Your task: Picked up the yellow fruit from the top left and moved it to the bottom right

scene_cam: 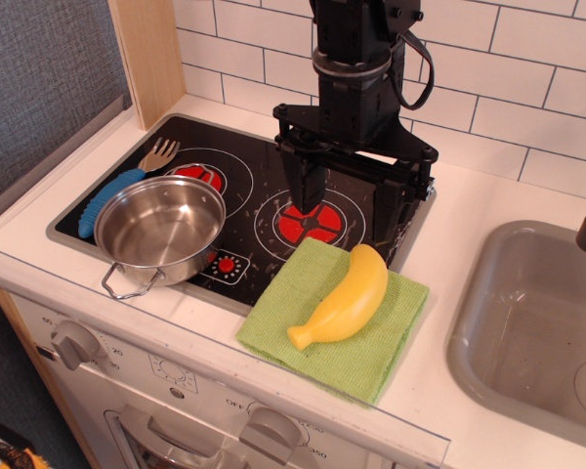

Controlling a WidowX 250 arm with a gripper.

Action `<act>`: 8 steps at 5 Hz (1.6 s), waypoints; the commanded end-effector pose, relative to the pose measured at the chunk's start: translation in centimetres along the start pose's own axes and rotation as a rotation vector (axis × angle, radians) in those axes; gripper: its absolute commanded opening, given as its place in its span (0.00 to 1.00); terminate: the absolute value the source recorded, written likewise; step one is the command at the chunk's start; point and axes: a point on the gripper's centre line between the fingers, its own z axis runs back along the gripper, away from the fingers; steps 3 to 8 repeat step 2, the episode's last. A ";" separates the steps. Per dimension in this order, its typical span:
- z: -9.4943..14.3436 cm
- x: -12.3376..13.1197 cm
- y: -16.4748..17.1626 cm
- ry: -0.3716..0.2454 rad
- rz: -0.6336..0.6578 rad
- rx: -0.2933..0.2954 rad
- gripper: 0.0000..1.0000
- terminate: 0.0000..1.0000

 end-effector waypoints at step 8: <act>2.0 -0.6 0.5 -0.045 -0.005 -0.001 1.00 1.00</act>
